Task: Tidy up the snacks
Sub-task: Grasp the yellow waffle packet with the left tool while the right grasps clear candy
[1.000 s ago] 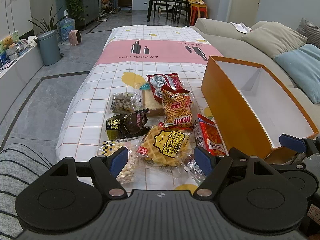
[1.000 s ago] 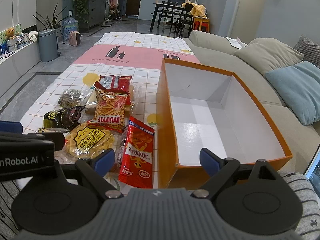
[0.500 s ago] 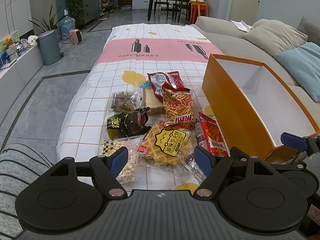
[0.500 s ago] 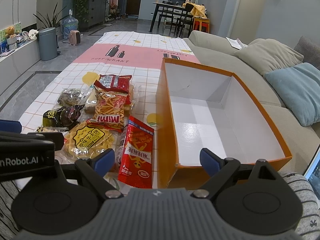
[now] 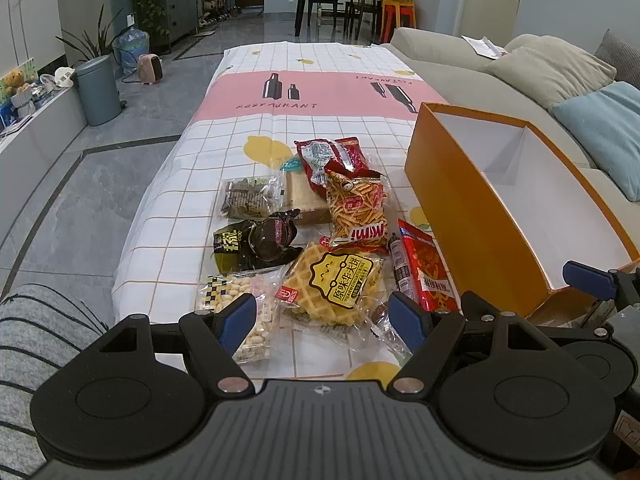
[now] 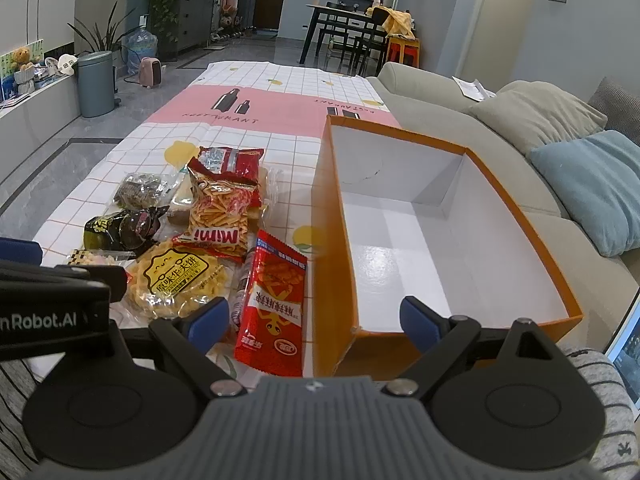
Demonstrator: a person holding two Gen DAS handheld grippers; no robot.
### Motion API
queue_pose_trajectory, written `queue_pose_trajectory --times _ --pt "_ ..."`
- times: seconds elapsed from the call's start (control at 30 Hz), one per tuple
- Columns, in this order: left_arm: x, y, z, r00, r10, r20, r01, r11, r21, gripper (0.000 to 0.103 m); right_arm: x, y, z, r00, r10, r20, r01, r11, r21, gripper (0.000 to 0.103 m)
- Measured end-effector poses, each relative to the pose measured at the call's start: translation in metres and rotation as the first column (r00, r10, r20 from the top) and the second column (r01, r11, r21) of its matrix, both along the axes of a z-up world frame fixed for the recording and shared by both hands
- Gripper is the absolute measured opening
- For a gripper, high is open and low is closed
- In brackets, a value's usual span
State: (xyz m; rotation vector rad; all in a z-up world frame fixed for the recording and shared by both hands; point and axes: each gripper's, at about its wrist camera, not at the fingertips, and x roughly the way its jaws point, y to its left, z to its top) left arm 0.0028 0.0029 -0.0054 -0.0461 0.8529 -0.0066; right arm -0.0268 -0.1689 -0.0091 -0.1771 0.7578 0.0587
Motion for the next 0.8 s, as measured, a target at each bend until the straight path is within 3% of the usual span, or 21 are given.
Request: queue_pose_trajectory --times 0.3,0.5,0.67,0.77,0.8 --pt "0.0 0.002 0.001 1.0 -0.003 -0.007 0.003 1.0 -0.003 0.088 0.0 0.001 -0.002 1.0 0.004 0.0 -0.004 1.0 -0.006 0.092" --pt "-0.005 0.01 0.013 0.998 0.042 0.056 -0.042 0.999 0.012 0.086 0.0 -0.004 0.003 1.0 -0.017 0.008 0.017 0.999 0.038 0.09" --pt "-0.006 0.033 0.026 0.989 0.119 0.091 -0.117 0.993 -0.028 0.086 -0.014 -0.002 0.015 0.994 -0.008 0.105 0.005 1.0 0.025 0.088" --pt "-0.004 0.052 0.027 0.982 0.173 0.075 -0.167 0.983 -0.079 0.086 -0.029 0.006 0.021 0.983 0.077 0.167 -0.08 0.997 0.016 0.086" --pt "-0.003 0.057 0.027 0.98 0.188 0.072 -0.182 0.979 -0.088 0.086 -0.033 0.01 0.022 0.977 0.112 0.181 -0.116 0.993 0.014 0.079"
